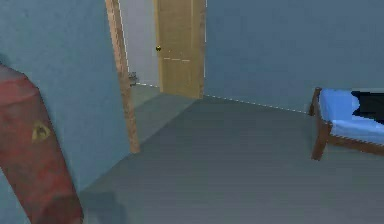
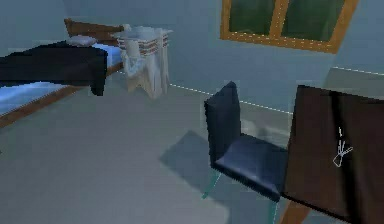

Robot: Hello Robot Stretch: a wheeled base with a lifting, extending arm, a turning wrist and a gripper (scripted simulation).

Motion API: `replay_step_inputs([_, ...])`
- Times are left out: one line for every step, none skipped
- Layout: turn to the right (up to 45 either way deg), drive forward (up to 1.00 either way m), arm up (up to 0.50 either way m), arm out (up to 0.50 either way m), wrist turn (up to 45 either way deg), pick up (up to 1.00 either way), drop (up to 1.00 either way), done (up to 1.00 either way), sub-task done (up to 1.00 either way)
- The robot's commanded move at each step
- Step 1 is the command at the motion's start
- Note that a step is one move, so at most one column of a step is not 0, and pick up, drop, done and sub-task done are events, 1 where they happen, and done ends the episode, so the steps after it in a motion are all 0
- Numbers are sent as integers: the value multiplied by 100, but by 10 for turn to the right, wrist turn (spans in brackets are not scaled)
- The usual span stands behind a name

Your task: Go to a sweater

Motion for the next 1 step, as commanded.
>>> replay_step_inputs([0, 100, 0, 0, 0, 0, 0, 0, 0])
